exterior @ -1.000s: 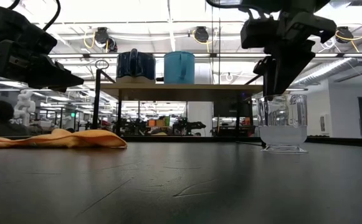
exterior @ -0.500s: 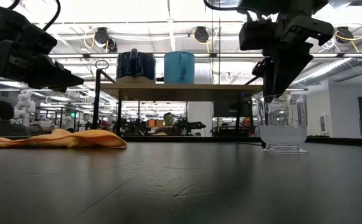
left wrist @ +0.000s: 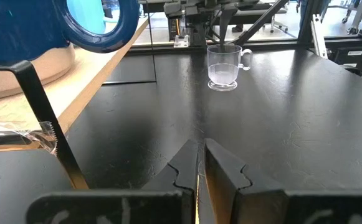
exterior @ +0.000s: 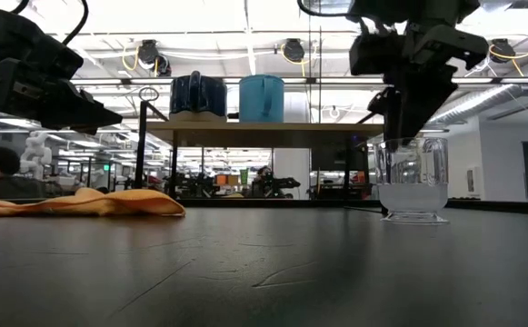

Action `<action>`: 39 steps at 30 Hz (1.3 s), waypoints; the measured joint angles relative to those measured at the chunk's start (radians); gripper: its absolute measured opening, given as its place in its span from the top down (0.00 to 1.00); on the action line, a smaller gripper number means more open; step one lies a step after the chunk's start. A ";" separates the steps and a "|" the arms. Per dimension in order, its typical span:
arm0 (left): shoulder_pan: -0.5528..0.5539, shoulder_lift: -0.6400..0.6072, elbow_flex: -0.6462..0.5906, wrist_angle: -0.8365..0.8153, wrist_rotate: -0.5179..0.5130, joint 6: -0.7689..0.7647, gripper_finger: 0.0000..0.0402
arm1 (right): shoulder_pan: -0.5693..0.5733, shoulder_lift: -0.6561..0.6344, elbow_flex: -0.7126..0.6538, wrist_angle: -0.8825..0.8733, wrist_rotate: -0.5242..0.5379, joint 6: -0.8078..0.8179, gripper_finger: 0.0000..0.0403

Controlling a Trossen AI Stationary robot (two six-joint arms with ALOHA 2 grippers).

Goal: Stack small to large cups/mugs on shelf
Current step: Put the transparent mug on the shelf

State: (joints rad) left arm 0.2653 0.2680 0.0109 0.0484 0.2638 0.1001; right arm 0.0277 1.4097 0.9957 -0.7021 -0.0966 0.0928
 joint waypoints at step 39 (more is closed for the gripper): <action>0.000 0.000 0.000 0.000 0.000 -0.004 0.92 | -0.022 0.000 -0.040 0.039 0.021 0.000 0.83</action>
State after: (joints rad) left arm 0.2653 0.2680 0.0109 0.0483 0.2638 0.0963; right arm 0.0055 1.4101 0.9554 -0.6626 -0.0752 0.0925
